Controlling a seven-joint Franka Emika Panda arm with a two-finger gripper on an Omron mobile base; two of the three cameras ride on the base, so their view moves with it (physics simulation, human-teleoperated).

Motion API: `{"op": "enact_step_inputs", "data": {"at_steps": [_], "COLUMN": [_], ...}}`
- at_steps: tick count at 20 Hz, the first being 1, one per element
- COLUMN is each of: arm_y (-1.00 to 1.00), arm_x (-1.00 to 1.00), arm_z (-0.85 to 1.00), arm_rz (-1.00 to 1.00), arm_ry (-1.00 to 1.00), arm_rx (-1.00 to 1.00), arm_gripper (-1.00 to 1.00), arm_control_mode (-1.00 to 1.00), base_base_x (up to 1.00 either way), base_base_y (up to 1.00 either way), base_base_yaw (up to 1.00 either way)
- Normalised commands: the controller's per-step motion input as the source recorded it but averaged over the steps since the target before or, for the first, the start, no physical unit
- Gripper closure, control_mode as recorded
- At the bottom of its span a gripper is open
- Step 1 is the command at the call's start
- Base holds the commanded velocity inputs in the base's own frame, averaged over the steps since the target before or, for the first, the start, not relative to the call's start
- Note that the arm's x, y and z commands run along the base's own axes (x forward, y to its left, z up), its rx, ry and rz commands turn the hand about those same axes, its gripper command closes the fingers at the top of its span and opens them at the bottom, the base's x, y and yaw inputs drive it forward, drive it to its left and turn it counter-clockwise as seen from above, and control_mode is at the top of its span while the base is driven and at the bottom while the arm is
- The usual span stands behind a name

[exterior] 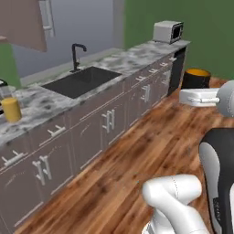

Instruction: There is a tray on the dining counter. Grab the cup, mug, and pitcher and place them on the tray. The pitcher may be placed next to the tray if it cannot fit the tray.

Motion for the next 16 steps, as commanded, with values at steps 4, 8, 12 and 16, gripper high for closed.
{"op": "enact_step_inputs", "data": {"at_steps": [4,8,12,16], "arm_y": [0.00,0.00,0.00,0.00], "arm_x": [0.00,0.00,0.00,0.00], "arm_z": [0.00,0.00,0.00,0.00], "arm_rz": [0.00,0.00,0.00,0.00], "arm_ry": [0.00,0.00,0.00,0.00], "arm_rx": [0.00,0.00,0.00,0.00], "arm_gripper": [1.00,1.00,1.00,1.00], "arm_control_mode": [1.00,1.00,1.00,1.00], "base_base_x": [-0.80,-0.77,-0.77,-0.76], "base_base_y": [-0.07,-0.05,-0.06,-0.07], "base_base_yaw": [-0.85,-0.88,-0.90,-0.90]}}
